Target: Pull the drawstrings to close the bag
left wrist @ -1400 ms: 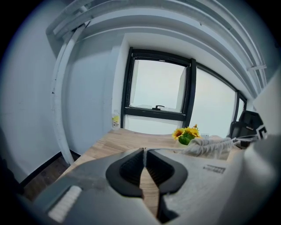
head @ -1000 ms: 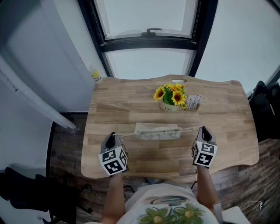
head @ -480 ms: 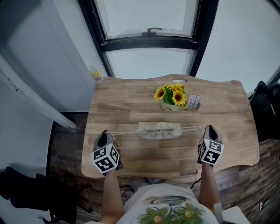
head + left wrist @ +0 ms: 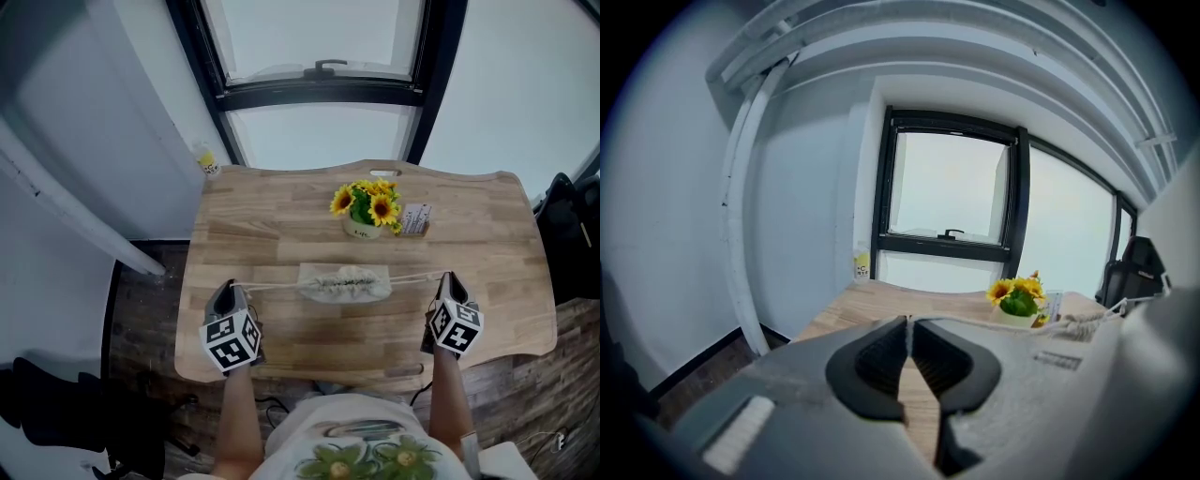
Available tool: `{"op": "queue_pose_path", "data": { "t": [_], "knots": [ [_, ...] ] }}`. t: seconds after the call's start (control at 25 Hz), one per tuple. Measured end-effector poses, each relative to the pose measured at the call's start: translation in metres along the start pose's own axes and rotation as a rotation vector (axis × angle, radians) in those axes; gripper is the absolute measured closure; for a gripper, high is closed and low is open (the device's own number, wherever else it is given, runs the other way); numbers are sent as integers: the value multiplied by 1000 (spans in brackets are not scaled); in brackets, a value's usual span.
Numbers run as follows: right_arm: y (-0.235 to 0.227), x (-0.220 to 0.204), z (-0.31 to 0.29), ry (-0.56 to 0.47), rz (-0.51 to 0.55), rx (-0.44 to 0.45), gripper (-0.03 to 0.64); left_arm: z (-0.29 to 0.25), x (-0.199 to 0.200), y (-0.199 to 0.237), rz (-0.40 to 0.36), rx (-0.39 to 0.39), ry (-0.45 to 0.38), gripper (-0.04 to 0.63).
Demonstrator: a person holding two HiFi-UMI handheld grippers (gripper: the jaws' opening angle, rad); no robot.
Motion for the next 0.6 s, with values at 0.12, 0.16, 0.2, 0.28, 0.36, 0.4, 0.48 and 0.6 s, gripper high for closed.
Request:
{"op": "queue_pose_path", "data": {
  "t": [0.12,0.16,0.2,0.28,0.36,0.4,0.48,0.6],
  "knots": [
    [-7,-4,-8,23,-76,-57,606,-3,0,-5,-39,19,21,580],
    [-9,-5,-10,21,-106,-66,606,-3,0,-7,-55,29,26,580],
    [-12,-6,-12,18,-138,-71,607,-3,0,-7,-63,37,30,580],
    [-18,-4,-14,10,-200,-76,607,-3,-4,-3,-51,48,44,580],
    [-24,-3,-15,4,-234,-79,607,-3,-11,5,-11,58,63,580],
    [-26,-2,-15,0,-239,-80,607,-3,-15,8,6,63,72,580],
    [-28,-2,-13,-13,-234,-87,607,-2,-21,14,20,71,84,580],
    [-32,0,-12,-38,-226,-90,607,-3,-24,17,22,77,87,580]
  ]
}}
Point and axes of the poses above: the fingertips, and each gripper's own axes: z backward along the fingers, y to its left, x out of its top, the point moved 10 cm from there along z, backward along the fingers, and after that the axes turned 15 degrees about -z, right-handed, at the moved point
